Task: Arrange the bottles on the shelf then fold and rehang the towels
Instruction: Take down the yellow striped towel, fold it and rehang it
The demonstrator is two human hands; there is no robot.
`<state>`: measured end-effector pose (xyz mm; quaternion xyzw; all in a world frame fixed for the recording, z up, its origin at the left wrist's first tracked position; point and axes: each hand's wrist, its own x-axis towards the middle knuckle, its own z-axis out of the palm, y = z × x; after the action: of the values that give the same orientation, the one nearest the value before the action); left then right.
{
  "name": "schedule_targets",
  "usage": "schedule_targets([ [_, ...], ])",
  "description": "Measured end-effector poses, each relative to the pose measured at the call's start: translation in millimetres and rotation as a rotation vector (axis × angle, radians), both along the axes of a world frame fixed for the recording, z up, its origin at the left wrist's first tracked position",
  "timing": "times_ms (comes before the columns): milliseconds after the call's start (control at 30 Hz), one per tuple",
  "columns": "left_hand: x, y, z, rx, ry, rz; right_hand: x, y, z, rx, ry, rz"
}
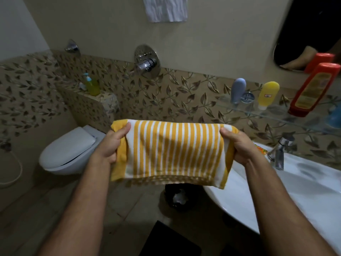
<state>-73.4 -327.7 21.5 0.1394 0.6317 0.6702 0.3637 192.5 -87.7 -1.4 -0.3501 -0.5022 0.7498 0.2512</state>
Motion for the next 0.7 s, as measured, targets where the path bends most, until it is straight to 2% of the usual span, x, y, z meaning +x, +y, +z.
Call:
schedule_targets([
  [100, -12.3, -16.0, -3.3, -0.157, 0.138, -0.050, -0.4, -0.3, 25.2, 0.121, -0.153, 0.060],
  [233, -15.3, -18.9, -14.6, -0.174, 0.108, 0.079, -13.4, -6.2, 37.3, 0.114, -0.330, -0.003],
  [333, -17.7, -21.4, -19.5, -0.135, 0.066, 0.134, -17.3, -9.9, 39.3, 0.018, -0.333, -0.023],
  [433, -23.2, -29.6, -17.5, -0.077, 0.066, 0.104, -11.6, -8.1, 38.5, 0.019, -0.264, 0.048],
  [567, -33.0, -43.7, -10.4, -0.065, 0.157, 0.024, -6.5, -6.1, 38.4, 0.210, -0.265, 0.162],
  [700, -41.2, -46.3, -5.4, -0.116, 0.353, 0.038, -11.3, -11.6, 38.7, 0.522, -0.442, 0.112],
])
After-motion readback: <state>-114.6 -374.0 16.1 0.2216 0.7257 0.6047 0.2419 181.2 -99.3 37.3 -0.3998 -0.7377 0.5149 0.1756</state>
